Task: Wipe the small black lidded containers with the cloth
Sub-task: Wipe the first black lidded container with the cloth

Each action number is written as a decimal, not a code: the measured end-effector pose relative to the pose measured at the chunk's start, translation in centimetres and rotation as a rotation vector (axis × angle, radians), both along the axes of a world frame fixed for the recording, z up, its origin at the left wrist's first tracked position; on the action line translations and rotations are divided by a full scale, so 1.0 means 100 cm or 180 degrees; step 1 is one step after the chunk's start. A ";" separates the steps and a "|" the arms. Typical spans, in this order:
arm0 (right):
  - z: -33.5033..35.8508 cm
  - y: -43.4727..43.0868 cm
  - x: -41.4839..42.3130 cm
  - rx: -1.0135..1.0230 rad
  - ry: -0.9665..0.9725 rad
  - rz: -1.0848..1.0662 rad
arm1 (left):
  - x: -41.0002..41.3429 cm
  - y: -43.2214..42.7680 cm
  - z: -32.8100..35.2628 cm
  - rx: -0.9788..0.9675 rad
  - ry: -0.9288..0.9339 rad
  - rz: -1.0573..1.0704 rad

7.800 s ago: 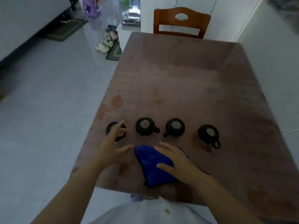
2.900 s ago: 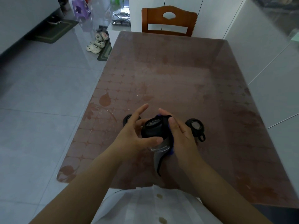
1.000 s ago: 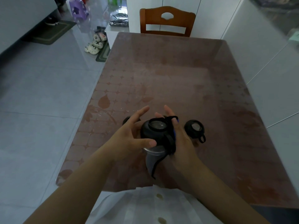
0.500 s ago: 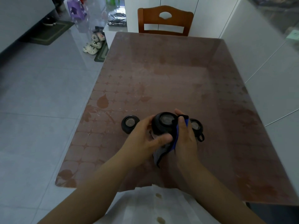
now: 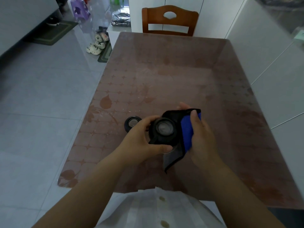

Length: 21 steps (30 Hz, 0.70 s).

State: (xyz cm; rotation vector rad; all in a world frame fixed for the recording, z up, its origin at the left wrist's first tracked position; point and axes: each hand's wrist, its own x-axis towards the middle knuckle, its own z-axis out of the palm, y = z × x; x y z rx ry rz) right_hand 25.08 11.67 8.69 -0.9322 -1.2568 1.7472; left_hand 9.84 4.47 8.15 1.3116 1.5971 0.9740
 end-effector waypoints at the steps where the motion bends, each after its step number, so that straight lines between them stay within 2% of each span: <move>1: 0.004 0.000 0.000 0.0150 -0.0172 0.0256 | 0.001 0.000 0.000 0.0024 0.0129 -0.0019; 3: 0.008 -0.003 -0.005 0.0561 -0.0693 0.0759 | 0.003 0.000 0.000 0.0126 0.0176 -0.0066; 5: 0.003 -0.006 -0.010 0.0750 -0.0900 0.0954 | 0.004 0.000 0.002 0.0233 0.0239 -0.0111; 10: -0.003 -0.006 -0.009 0.0290 -0.0392 0.0937 | -0.001 -0.004 -0.003 0.0078 0.0425 -0.0098; 13: -0.008 -0.007 -0.009 0.0211 -0.0323 0.0870 | -0.003 -0.005 -0.006 0.0023 0.0420 -0.0127; 19: -0.007 -0.002 -0.005 -0.0301 0.0096 0.0309 | -0.014 -0.007 -0.008 0.0001 0.0160 -0.0112; 21: -0.005 -0.003 -0.004 -0.0368 0.0179 0.0324 | -0.018 -0.006 -0.006 0.0056 0.0174 -0.0023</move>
